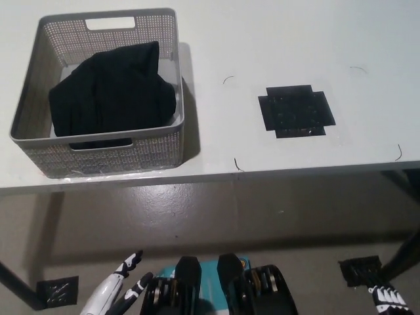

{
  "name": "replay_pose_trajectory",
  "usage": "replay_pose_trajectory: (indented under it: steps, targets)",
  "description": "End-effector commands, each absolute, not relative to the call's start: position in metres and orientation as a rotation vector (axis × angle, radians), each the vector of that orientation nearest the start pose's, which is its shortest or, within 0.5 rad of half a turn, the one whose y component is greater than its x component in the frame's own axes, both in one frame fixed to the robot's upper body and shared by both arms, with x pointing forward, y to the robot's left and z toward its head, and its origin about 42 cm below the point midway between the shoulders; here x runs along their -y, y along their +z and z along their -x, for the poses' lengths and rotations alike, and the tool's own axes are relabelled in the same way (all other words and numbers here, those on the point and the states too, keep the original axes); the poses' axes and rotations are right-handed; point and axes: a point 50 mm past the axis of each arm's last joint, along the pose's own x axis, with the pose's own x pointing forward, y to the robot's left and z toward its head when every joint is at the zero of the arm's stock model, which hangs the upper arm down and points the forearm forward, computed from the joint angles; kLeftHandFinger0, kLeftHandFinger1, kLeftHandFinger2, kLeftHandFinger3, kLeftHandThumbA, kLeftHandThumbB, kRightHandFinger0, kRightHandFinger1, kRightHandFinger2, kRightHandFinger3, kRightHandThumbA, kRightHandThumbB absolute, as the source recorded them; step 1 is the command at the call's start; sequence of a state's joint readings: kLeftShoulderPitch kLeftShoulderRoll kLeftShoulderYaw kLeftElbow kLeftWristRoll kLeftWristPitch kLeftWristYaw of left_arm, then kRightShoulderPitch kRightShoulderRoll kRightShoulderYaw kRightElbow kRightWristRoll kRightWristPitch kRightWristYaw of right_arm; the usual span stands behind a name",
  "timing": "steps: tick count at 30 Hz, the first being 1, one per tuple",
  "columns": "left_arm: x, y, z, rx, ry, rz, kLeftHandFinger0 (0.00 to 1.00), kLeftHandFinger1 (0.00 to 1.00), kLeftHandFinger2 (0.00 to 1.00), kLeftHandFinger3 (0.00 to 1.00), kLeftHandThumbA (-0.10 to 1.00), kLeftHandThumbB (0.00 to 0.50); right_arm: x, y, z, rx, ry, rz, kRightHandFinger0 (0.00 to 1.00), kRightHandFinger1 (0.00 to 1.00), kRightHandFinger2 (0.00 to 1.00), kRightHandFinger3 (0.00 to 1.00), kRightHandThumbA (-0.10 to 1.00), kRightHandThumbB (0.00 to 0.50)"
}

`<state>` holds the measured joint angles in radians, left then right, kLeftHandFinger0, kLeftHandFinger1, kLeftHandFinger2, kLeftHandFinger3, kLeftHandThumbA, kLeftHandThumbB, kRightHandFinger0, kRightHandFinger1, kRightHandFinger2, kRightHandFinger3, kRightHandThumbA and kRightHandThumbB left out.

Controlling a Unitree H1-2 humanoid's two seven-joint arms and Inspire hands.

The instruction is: Use the right hand to pick up a t shirt on the right hand side and place it into a contianer on the left side

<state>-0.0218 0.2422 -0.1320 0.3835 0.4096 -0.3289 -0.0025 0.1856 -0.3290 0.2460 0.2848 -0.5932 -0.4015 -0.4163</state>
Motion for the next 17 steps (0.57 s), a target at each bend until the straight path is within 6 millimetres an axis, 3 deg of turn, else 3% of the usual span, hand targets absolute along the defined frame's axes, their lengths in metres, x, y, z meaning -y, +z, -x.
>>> replay_pose_trajectory:
  steps: [1,4,7,12,17]
  targets:
    - [-0.272,0.029,-0.273,0.032,-0.221,-0.601,1.00,0.97,1.00,1.00,1.00,0.355,0.284,0.009,-0.197,0.109,0.029,0.656,1.00,1.00,1.00,1.00,0.84,0.200]
    - [-0.273,0.029,-0.273,0.037,-0.211,-0.593,0.96,0.96,1.00,1.00,1.00,0.364,0.282,0.006,-0.201,0.104,0.021,0.629,1.00,1.00,1.00,1.00,0.80,0.192]
    - [-0.277,0.029,-0.273,0.033,-0.213,-0.617,0.98,0.98,1.00,1.00,1.00,0.352,0.277,0.003,-0.201,0.104,0.033,0.630,1.00,1.00,1.00,1.00,0.84,0.189]
    - [-0.277,0.030,-0.268,0.016,-0.227,-0.618,0.99,0.98,1.00,1.00,1.00,0.352,0.275,-0.003,-0.196,0.085,0.055,0.639,1.00,1.00,1.00,1.00,0.92,0.230]
    - [-0.277,0.030,-0.266,0.014,-0.235,-0.627,0.99,0.97,1.00,1.00,1.00,0.333,0.274,-0.005,-0.192,0.079,0.068,0.632,1.00,1.00,1.00,1.00,0.92,0.237]
